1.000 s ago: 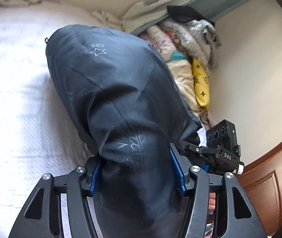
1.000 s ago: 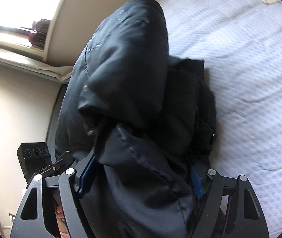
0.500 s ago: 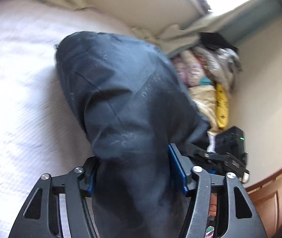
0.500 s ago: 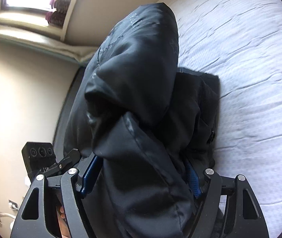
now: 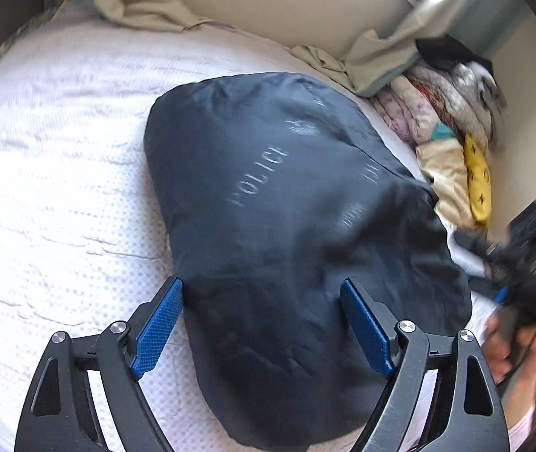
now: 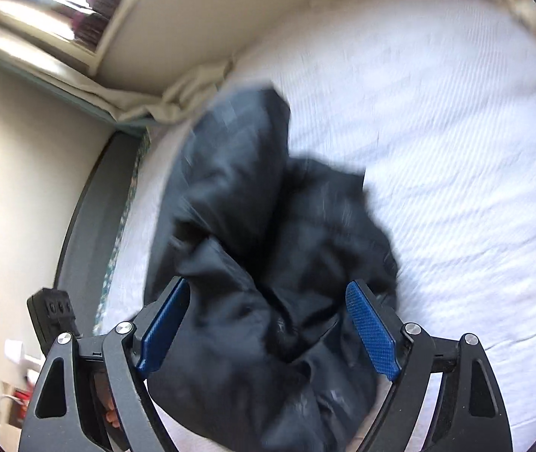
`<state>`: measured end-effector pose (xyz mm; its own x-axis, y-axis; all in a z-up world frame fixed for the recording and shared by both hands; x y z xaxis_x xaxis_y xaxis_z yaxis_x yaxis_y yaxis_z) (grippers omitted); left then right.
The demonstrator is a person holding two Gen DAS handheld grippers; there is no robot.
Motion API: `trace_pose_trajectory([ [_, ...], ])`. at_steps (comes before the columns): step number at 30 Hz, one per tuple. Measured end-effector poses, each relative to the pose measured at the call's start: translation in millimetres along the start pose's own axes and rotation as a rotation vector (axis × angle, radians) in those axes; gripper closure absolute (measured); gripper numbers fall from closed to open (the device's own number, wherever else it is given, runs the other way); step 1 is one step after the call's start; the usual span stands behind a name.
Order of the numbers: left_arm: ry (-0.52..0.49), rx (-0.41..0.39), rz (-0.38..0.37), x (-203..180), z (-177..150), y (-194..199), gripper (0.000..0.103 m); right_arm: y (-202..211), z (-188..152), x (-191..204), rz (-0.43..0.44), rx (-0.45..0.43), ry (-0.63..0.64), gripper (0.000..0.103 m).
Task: Fold large clothes
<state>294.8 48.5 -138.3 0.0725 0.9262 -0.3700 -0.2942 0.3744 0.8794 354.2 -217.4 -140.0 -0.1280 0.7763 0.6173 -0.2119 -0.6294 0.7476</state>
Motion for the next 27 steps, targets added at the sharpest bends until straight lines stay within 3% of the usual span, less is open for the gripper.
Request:
trace_pose_trajectory([
  [2,-0.022,-0.003,0.033,-9,1,0,0.016,19,0,15,-0.043,-0.061,0.064,0.019],
  [4,-0.044,-0.011,0.065,-15,0,2,0.016,29,-4,37,-0.075,-0.094,0.153,0.031],
  [7,-0.08,-0.032,0.125,-22,0,8,0.016,19,-15,73,-0.108,-0.059,0.307,0.068],
  [9,-0.103,-0.052,0.164,-26,-1,15,0.015,-4,-29,82,-0.165,0.011,0.379,0.083],
  [12,-0.145,-0.095,0.245,-34,-5,27,0.013,-43,-42,63,-0.268,0.101,0.361,0.086],
  [16,-0.191,-0.147,0.331,-43,-8,43,0.007,-74,-45,39,-0.319,0.148,0.312,0.088],
  [23,-0.212,-0.253,0.449,-50,-24,80,0.001,-69,-42,22,-0.169,0.158,0.141,0.085],
  [24,-0.215,-0.272,0.471,-51,-29,86,0.001,-61,-43,26,-0.144,0.155,0.129,0.072],
  [25,-0.219,-0.29,0.488,-52,-32,91,0.001,-50,-44,33,-0.121,0.14,0.127,0.052],
  [27,-0.237,-0.32,0.503,-59,-45,100,0.001,-19,-51,51,-0.133,0.072,0.158,0.026],
])
Point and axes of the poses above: each gripper's, at about its wrist camera, not at the fingertips, and y roughly against the way its jaws point, x to its left, z to its top, the point moved 9 cm from there along -y, roughly the way its jaws point, and after that the axes turned 15 degrees about x, right-handed, at the moved point
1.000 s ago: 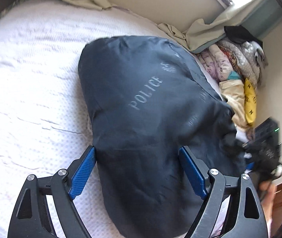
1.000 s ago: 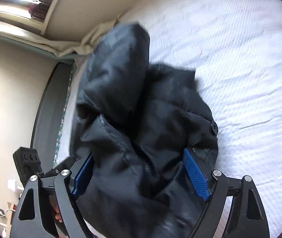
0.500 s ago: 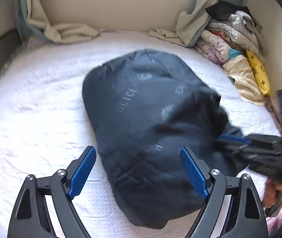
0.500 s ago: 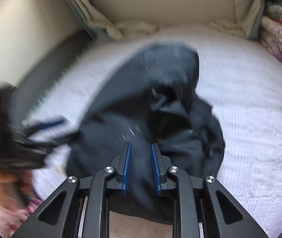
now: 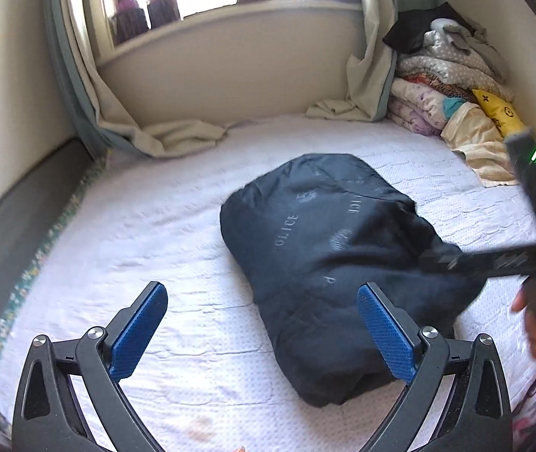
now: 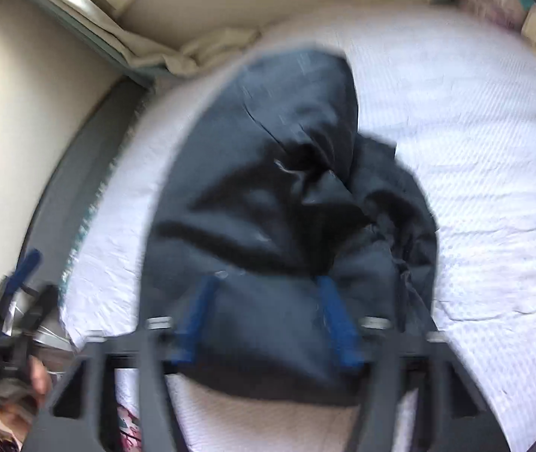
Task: Fold large clothes
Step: 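Release the jacket bundle and pull both tools back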
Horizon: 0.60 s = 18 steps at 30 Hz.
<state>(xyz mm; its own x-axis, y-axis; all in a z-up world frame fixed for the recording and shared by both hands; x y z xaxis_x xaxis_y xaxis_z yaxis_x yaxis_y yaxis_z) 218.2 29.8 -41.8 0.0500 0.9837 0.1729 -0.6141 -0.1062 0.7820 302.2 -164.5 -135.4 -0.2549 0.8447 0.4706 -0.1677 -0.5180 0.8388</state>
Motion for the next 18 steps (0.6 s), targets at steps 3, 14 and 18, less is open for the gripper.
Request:
trace_pose_trajectory([
  [3,-0.004,-0.007,-0.021,-10,-13,19,0.001,39,-16,19,-0.104,-0.093,0.075,0.015],
  [14,0.058,0.014,-0.004,-25,-64,47,0.001,82,-106,38,-0.483,-0.242,0.141,0.0],
  [18,0.116,0.058,-0.017,-23,-87,34,0.001,71,-121,26,-0.479,-0.219,0.086,0.0],
])
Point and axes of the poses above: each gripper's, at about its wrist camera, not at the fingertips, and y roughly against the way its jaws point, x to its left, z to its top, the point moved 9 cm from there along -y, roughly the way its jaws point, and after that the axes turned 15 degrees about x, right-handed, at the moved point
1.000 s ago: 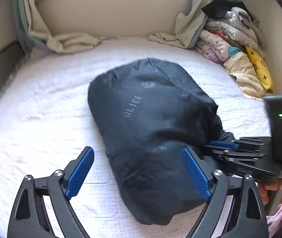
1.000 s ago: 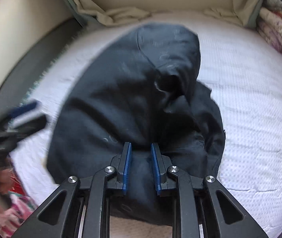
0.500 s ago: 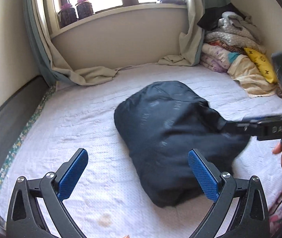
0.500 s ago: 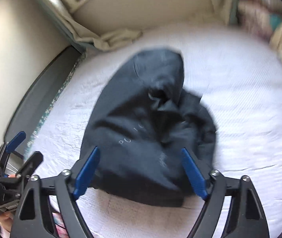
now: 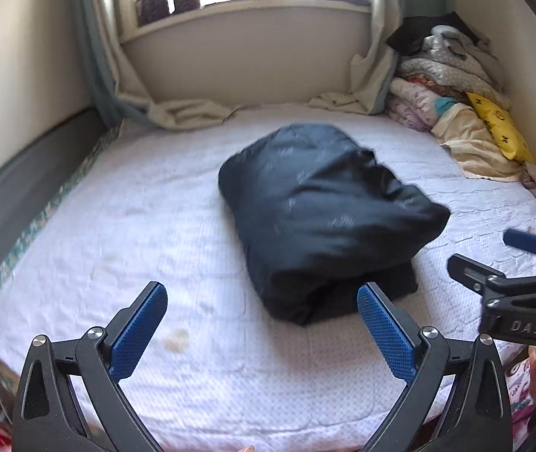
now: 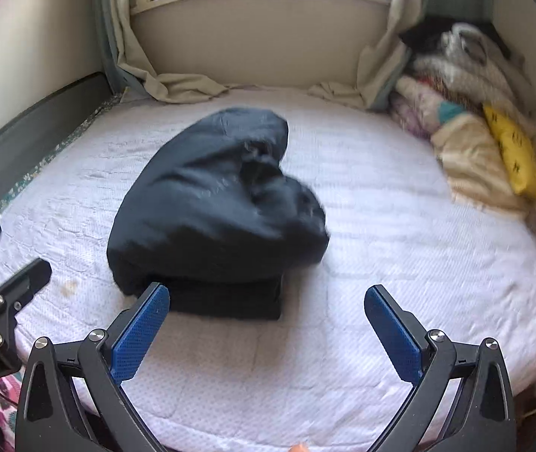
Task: Fold large clothes
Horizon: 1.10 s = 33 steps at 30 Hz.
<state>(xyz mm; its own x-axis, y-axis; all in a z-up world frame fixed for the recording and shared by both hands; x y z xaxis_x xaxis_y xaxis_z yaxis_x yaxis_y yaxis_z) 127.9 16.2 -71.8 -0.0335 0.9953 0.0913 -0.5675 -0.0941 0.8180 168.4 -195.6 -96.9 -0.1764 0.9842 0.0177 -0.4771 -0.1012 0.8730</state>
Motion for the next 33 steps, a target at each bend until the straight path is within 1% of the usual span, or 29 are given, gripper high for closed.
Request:
trace_pose_trajectory([
  [3,0.014,0.004,0.029,4,-11,-5,0.001,-9,-13,-1,0.059,0.045,-0.034,0.0],
  [10,0.007,-0.002,0.053,7,-15,-7,0.001,-3,-17,-7,0.048,0.016,-0.045,0.0],
  [14,-0.001,0.009,0.057,7,-18,-11,0.001,0,-18,-11,0.025,0.009,-0.043,0.0],
  [24,0.025,0.028,0.046,12,-19,-17,0.001,-2,-23,-10,0.002,0.017,-0.025,0.0],
  [33,0.02,0.029,0.051,9,-19,-18,0.001,-4,-24,-8,-0.002,0.019,-0.017,0.0],
])
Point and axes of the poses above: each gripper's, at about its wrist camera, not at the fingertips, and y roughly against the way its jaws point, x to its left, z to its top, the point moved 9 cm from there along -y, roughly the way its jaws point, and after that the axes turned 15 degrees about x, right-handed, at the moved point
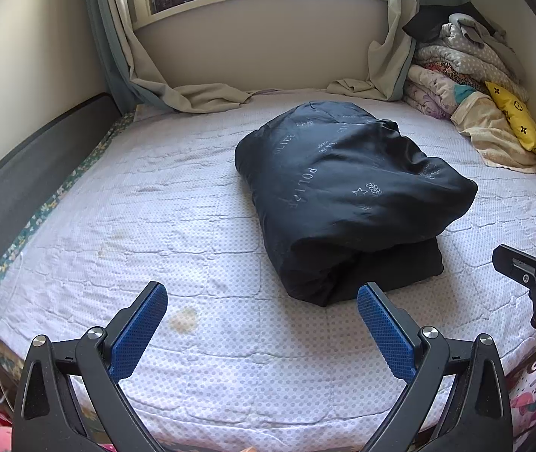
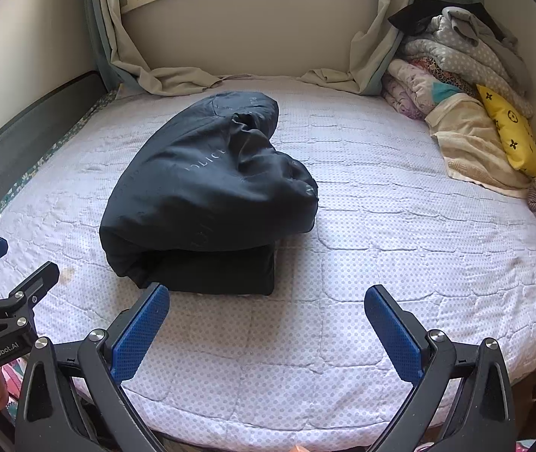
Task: Fold large clothes
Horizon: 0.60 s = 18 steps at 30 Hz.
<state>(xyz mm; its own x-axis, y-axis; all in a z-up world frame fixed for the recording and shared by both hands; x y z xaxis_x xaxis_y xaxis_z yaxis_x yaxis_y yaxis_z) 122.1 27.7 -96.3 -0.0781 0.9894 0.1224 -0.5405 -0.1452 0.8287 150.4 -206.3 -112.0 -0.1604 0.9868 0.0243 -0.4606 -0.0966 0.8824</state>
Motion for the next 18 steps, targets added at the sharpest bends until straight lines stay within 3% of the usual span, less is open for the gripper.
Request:
trace_pose_trajectory([
  [18,-0.003,-0.02,0.006,2.1,1.8,2.6,0.001,-1.6,-2.6,2.7,-0.01,0.001,0.012,0.0],
])
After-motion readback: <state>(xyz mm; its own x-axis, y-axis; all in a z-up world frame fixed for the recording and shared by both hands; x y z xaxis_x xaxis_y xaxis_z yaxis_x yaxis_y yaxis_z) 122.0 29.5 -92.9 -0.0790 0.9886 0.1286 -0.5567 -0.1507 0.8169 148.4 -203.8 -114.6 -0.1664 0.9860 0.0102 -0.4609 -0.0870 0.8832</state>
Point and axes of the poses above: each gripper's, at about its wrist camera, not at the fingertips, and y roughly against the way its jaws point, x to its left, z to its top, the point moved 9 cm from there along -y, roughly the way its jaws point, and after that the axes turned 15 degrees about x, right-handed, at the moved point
